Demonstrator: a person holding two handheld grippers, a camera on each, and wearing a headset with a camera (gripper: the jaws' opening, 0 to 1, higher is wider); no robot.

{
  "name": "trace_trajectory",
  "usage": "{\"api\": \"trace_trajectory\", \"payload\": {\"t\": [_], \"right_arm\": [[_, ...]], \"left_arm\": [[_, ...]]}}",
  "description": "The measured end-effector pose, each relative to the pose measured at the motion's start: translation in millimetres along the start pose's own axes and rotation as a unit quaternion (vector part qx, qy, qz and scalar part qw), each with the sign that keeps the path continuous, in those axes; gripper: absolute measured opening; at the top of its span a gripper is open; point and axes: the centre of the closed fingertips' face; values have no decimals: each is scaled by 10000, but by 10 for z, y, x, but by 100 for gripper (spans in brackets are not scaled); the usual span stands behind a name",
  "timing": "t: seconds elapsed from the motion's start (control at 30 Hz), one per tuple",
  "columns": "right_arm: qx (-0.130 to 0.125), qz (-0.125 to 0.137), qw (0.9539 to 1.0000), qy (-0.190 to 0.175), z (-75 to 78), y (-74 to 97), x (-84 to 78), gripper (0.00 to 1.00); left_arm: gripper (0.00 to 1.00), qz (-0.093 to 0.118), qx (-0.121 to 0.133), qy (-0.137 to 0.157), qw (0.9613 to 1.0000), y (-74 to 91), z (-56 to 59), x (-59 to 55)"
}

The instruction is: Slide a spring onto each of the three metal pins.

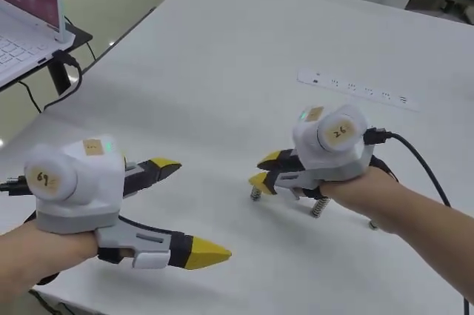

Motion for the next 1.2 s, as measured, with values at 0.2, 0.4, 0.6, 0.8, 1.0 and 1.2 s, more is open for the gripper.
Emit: {"api": "trace_trajectory", "payload": {"t": [0.2,0.4,0.6,0.8,1.0,1.2], "right_arm": [[-103,366,9992,100,-61,186,133,20],[-159,650,9977,98,-154,395,140,27],[-174,827,9964,82,-263,558,70,32],[-225,1033,9944,13,-380,710,-55,38],[-375,1181,9922,-131,-468,879,-256,44],[-558,1426,9874,-395,-547,1100,-449,51]], "left_arm": [[97,41,29,-55,10000,-13,-2,86],[97,54,14,-145,9999,-44,41,166],[98,25,-56,-253,9997,-87,106,224],[98,-2,-104,-312,9995,-120,139,258],[98,-45,-189,-366,9991,-178,195,276],[98,-114,-209,-363,9991,-194,246,220]]}}
Point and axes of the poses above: the centre of the closed fingertips' face, and the gripper's own axes: y roughly backward along the fingers, z roughly to its right, x roughly out of its top, and after that the axes turned 13 degrees about x, right-handed
